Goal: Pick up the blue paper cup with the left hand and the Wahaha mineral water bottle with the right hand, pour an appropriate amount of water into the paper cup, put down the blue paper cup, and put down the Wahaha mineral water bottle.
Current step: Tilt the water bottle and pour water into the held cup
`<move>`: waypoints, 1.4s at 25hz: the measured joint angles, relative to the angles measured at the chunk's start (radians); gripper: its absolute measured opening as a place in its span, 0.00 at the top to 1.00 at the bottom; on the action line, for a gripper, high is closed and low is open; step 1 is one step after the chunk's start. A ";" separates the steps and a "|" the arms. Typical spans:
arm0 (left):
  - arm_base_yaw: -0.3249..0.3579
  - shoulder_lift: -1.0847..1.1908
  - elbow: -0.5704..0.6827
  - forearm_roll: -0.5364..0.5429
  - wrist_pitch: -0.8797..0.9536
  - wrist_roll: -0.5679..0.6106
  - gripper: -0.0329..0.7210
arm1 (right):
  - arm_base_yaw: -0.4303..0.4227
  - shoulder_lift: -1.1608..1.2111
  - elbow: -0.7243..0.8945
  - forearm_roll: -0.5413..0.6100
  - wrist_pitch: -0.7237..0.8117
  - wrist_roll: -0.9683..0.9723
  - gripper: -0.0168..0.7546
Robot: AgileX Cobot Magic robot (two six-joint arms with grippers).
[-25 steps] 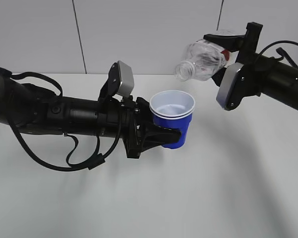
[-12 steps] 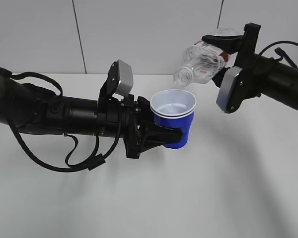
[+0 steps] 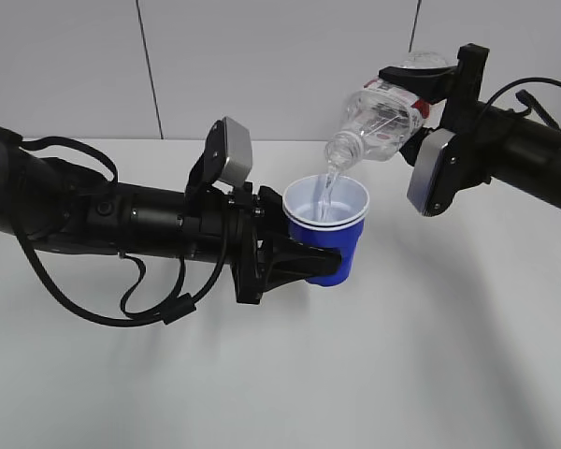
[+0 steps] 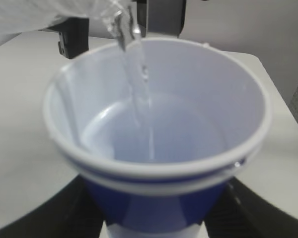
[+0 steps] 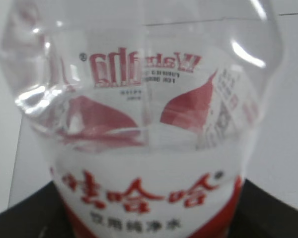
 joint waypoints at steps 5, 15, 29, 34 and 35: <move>0.000 0.000 0.000 0.011 0.013 -0.002 0.39 | 0.000 0.000 0.000 -0.001 0.000 -0.002 0.42; 0.000 0.000 0.000 0.025 0.020 -0.002 0.39 | 0.000 0.000 0.000 -0.002 0.000 -0.016 0.42; 0.000 0.000 0.000 0.028 0.009 -0.004 0.39 | 0.000 0.000 0.000 -0.017 -0.011 -0.025 0.42; 0.000 0.000 0.000 0.028 -0.001 -0.004 0.39 | 0.000 0.000 0.000 -0.018 -0.010 -0.040 0.42; 0.000 0.000 0.000 0.030 -0.001 -0.004 0.39 | 0.000 0.000 0.000 -0.018 -0.010 -0.041 0.42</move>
